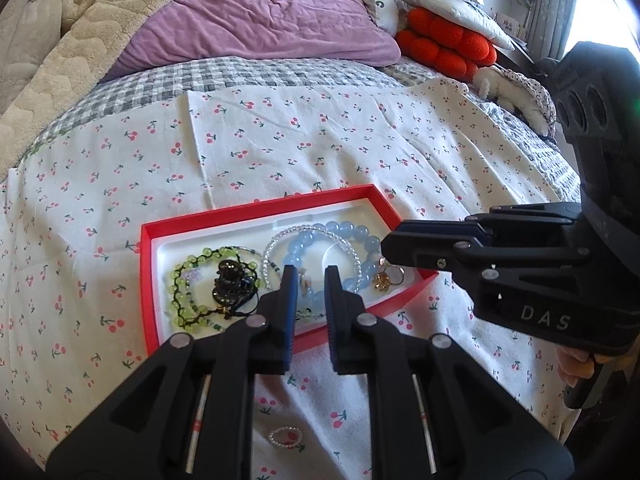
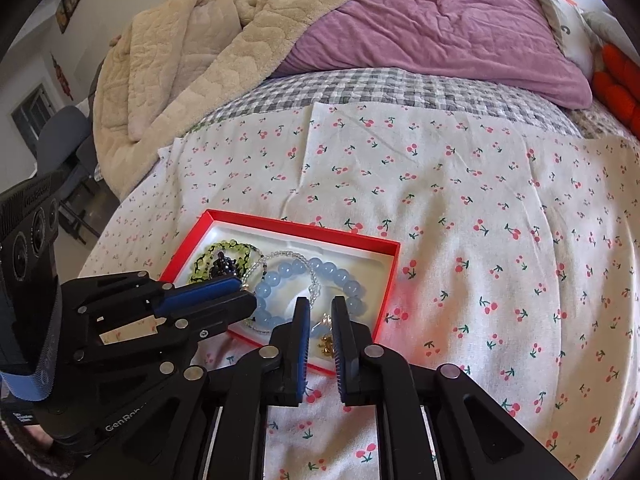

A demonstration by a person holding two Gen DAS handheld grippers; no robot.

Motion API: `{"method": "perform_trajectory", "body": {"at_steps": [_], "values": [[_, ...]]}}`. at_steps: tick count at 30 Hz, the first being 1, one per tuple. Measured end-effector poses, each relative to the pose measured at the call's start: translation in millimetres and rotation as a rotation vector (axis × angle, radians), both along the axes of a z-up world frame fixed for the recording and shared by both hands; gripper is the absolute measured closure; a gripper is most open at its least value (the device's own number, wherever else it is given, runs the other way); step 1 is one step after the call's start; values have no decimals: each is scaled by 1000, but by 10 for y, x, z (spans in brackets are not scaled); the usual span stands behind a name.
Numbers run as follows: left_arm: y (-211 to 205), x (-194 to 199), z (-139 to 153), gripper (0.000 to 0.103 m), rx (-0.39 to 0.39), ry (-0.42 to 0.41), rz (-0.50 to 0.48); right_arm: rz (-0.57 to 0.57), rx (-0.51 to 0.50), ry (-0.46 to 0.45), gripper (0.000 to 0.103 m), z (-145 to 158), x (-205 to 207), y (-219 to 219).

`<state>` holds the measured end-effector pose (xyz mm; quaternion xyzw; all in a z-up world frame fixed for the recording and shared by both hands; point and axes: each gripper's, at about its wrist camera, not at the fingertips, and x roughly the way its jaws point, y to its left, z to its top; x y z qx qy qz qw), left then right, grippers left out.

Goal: Organize jewelry
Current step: 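Lower both held earrings into the red box and open both grippers, then move both open grippers toward the pearl ring and silver ring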

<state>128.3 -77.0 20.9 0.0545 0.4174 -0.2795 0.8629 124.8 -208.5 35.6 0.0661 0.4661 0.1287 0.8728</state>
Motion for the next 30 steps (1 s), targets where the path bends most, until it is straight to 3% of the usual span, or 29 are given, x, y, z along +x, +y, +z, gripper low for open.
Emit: {"method": "perform_trajectory", "body": {"at_steps": [1, 8, 16, 25, 28, 30], "values": [[0, 5, 4, 78, 6, -4, 4, -4, 12, 14, 90, -7, 13, -16], [32, -69, 86, 67, 32, -34, 1, -24, 40, 32, 90, 19, -7, -78], [262, -260, 140, 39, 28, -42, -8, 12, 14, 18, 88, 90, -205, -126], [472, -524, -107, 32, 59, 24, -15, 100, -56, 101, 86, -153, -572, -81], [513, -621, -233, 32, 63, 43, -4, 130, -65, 108, 72, -215, -742, -28], [510, -673, -319, 32, 84, 37, -6, 151, -66, 108, 24, -280, -860, 24]]}}
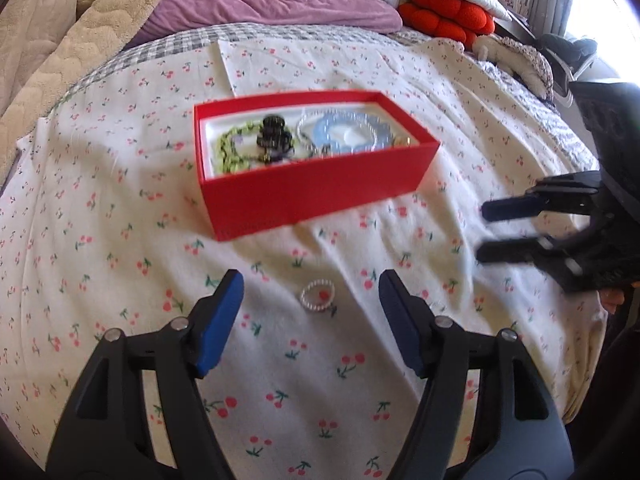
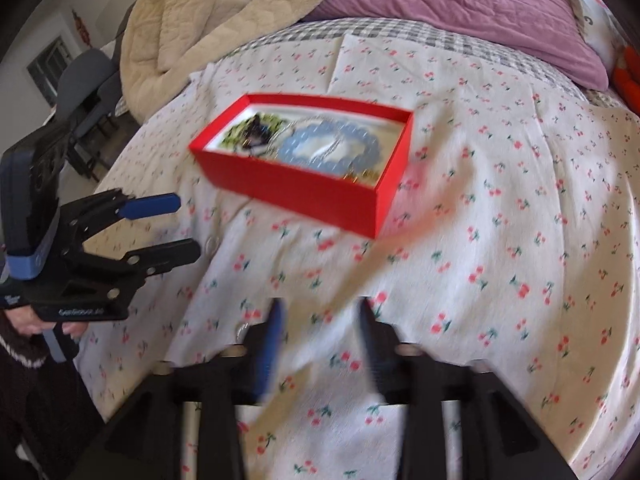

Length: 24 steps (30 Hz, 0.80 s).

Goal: Organize jewelry
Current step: 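Move both open grippers toward the pearl ring and silver ring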

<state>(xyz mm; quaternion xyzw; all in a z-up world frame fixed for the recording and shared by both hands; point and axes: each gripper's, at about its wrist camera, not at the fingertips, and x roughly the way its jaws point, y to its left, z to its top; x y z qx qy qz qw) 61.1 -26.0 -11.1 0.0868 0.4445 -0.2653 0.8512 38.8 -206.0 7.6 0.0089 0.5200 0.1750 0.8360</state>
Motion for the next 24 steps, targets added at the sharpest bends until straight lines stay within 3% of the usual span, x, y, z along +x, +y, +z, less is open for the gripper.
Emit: {"method": "perform_trajectory", "body": {"at_steps": [8, 12, 16, 20, 24], "values": [[-103, -96, -244, 33, 72, -27, -14, 151, -88, -69, 22, -219, -378, 264], [-175, -112, -290, 44, 78, -35, -29, 179, -109, -53, 22, -346, -446, 243], [-237, -137, -301, 61, 77, -36, -58, 182, -76, -48, 19, -366, -432, 186], [-230, -135, -305, 66, 65, -26, -50, 193, -84, -57, 17, -379, -439, 230], [-216, -153, -297, 77, 58, -21, -35, 198, -96, -80, 17, -373, -441, 293]]}}
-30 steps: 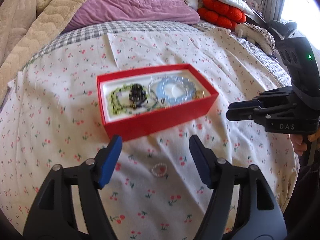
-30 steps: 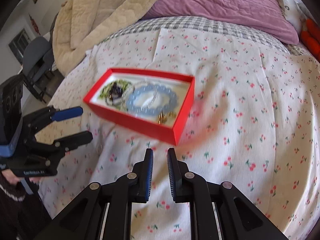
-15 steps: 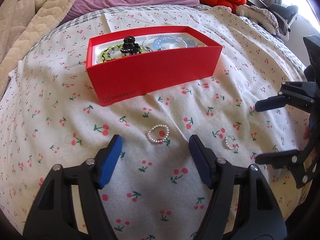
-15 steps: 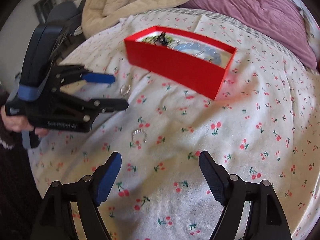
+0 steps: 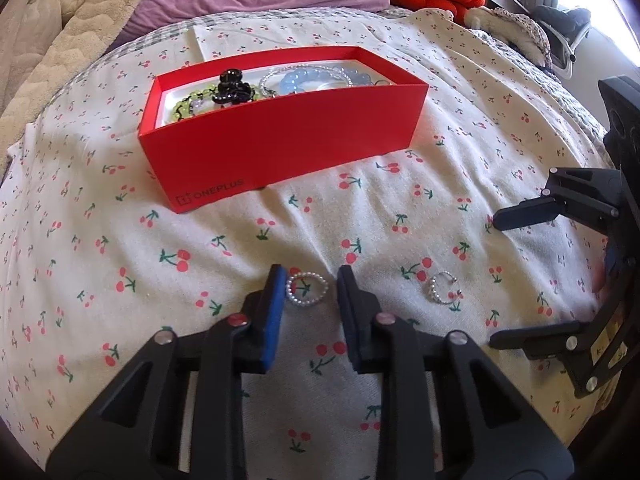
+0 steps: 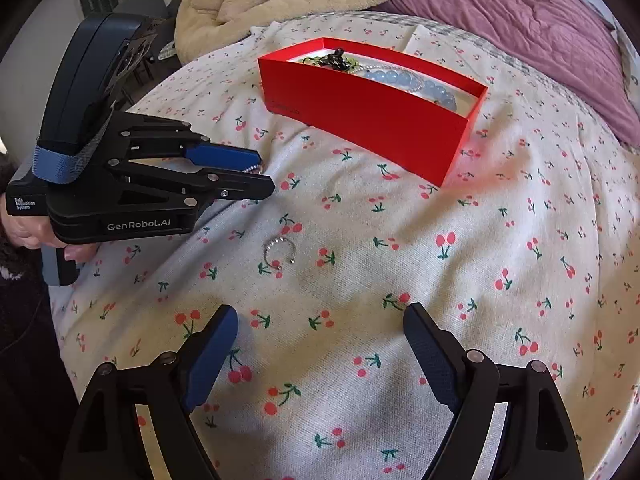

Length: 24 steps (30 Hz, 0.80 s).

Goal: Organize jewelry
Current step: 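Move both open grippers toward the pearl ring and silver ring, then grasp the silver ring with the right gripper while the left gripper grasps the pearl ring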

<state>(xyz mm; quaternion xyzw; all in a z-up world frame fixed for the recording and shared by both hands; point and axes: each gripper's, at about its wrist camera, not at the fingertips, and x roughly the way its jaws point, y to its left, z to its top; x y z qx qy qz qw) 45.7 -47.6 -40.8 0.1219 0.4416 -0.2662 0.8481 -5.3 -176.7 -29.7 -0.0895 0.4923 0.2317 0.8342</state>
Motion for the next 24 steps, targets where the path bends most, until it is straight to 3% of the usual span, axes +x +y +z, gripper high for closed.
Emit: {"method": "perform_trajectory", "body": {"at_steps": [7, 10, 13, 15, 24], "values": [[27, -52, 17, 88, -1, 12, 5, -22, 60, -33, 20, 72, 57, 4], [27, -58, 36, 91, 0, 24, 4, -9, 72, -53, 29, 128, 72, 50], [25, -64, 48, 93, 5, 31, 1, 8, 81, -54, 32, 155, 91, 98], [25, -69, 49, 93, 6, 32, 1, 21, 82, -48, 39, 157, 114, 148], [32, -61, 77, 94, 11, 43, 8, 50, 46, -9, 46, 7, 194, 242]]}}
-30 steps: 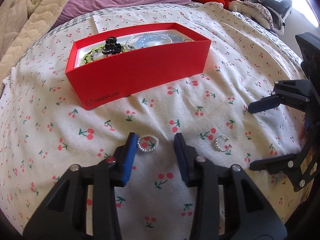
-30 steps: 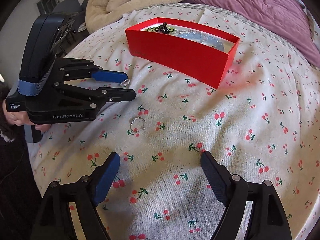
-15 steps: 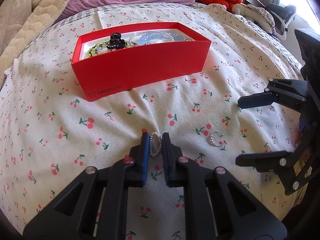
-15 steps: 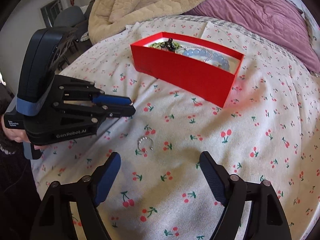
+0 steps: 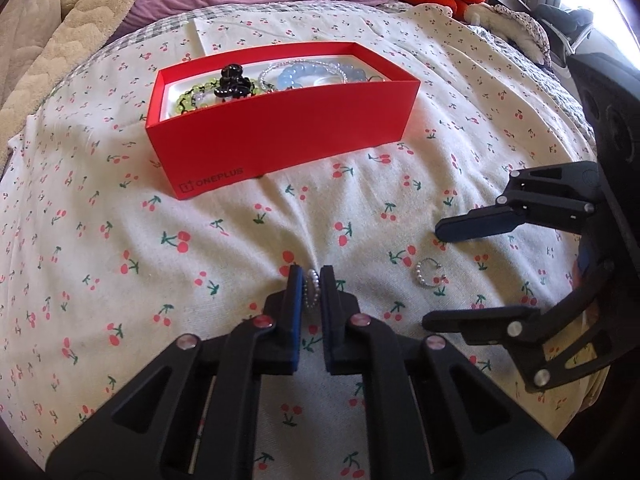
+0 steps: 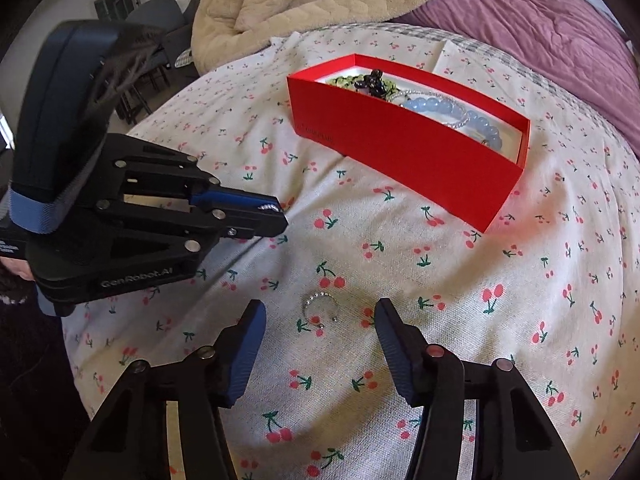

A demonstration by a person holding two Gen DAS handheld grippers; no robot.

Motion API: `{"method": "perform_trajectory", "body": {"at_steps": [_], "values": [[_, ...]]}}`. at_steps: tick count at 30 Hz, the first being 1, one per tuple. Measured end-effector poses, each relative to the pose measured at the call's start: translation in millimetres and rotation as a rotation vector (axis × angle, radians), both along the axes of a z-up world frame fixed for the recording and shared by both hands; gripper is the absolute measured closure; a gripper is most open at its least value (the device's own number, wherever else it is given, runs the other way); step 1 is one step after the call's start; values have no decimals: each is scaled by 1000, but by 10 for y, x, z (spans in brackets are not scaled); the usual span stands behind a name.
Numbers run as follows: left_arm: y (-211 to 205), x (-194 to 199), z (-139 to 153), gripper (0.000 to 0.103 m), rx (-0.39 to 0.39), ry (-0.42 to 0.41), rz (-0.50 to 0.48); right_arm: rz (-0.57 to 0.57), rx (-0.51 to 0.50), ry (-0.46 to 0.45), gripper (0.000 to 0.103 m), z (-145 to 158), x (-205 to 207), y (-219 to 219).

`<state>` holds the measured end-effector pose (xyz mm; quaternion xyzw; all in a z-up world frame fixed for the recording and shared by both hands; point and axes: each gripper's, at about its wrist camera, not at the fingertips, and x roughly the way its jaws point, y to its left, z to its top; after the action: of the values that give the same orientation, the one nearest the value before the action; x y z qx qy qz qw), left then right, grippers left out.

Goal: Organize jewelry
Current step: 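Grasp the silver ring with the right gripper while the left gripper grasps the pearl ring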

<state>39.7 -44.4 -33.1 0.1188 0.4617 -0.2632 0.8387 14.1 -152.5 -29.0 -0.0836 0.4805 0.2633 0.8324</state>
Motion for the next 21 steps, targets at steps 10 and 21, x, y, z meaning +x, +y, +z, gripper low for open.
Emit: {"method": "perform_trajectory", "body": {"at_steps": [10, 21], "values": [[95, 52, -31, 98, 19, 13, 45, -18, -11, 27, 48, -52, 70, -14], [102, 48, -29, 98, 12, 26, 43, -62, -48, 14, 87, -43, 138, -65]]}}
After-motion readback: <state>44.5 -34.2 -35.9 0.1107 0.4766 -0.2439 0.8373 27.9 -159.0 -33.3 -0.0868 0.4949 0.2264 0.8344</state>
